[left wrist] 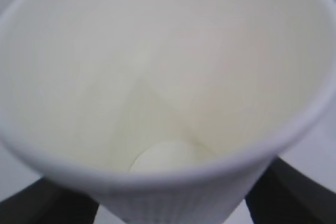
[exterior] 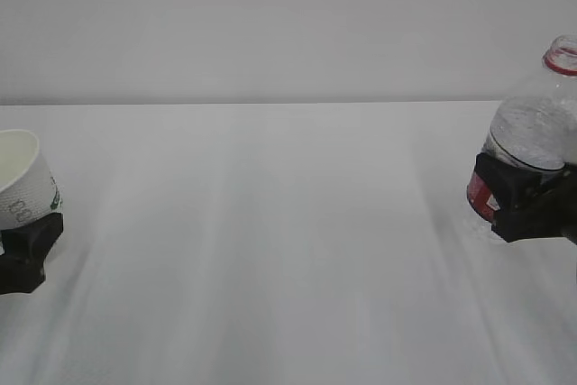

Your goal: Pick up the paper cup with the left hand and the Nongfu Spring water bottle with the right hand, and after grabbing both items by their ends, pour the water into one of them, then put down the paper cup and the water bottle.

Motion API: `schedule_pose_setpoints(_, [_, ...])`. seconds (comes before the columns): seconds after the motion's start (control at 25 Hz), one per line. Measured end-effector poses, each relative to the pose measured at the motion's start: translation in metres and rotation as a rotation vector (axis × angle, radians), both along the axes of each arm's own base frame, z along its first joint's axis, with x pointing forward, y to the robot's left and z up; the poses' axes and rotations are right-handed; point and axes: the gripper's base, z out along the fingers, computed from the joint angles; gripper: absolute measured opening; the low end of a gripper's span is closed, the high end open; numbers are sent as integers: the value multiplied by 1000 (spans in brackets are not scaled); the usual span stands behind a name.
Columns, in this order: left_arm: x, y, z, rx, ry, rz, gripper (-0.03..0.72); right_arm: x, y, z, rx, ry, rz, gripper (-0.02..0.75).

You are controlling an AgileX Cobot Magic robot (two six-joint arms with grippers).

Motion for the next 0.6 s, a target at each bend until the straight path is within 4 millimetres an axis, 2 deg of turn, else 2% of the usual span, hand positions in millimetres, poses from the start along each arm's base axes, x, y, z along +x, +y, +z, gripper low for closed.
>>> schedule_pose_setpoints(0.6, [-13,-16,3,-25,0,-213,570,-1,1,-1,9,10,14,440])
